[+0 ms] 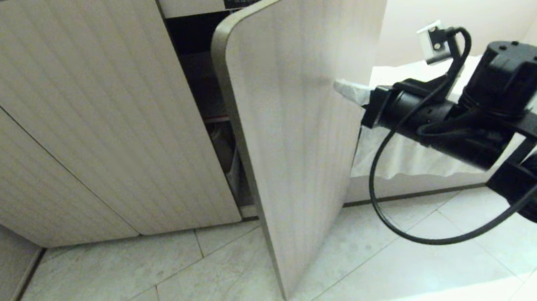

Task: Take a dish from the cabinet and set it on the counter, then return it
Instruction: Close the cabinet door

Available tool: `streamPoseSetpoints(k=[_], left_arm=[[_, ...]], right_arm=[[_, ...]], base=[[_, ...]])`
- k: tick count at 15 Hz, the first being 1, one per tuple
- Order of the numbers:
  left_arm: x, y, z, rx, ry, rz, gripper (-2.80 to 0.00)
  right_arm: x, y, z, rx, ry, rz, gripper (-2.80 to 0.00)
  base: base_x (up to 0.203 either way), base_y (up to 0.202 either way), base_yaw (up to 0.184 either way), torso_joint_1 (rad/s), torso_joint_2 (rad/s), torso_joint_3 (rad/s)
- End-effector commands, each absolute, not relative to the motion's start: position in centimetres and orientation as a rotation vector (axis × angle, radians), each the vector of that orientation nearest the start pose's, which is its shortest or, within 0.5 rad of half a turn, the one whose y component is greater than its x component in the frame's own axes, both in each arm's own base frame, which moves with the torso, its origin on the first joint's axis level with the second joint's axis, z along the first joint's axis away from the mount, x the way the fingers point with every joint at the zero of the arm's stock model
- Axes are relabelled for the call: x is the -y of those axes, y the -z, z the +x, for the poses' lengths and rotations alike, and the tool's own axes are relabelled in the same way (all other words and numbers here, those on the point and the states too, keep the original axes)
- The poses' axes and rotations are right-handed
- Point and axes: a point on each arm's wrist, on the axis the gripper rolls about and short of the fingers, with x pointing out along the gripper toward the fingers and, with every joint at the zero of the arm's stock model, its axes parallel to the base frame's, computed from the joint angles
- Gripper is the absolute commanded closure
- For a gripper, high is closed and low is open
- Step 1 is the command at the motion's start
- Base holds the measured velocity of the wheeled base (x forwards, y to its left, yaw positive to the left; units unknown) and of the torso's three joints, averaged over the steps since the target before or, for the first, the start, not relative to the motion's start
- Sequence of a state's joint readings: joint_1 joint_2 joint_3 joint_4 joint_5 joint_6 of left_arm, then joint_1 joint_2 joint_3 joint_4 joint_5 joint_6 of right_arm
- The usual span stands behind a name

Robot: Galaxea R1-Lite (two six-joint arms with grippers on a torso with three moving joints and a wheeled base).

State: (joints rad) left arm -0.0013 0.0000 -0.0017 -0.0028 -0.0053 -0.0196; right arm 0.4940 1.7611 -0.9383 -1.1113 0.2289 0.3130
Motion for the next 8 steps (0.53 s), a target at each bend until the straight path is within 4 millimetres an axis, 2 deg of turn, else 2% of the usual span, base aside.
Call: streamPoseSetpoints(k=[1,8], left_arm=[[0.0,-7.6,-2.3,0.005,0.007,-0.02,0.0],[0.0,-7.6,-2.3,0.005,0.006,-0.02,0.0]], right_arm=[[-16.6,-24.7,29.7,0.196,-0.757,0.324,0.0],[-18.3,-24.6,33.0,0.25,-0.746,0.292,0.0]], base=[[0.0,0.0,0.0,0.0,0.0,0.0],[0.0,0.0,0.0,0.0,0.0,0.0]])
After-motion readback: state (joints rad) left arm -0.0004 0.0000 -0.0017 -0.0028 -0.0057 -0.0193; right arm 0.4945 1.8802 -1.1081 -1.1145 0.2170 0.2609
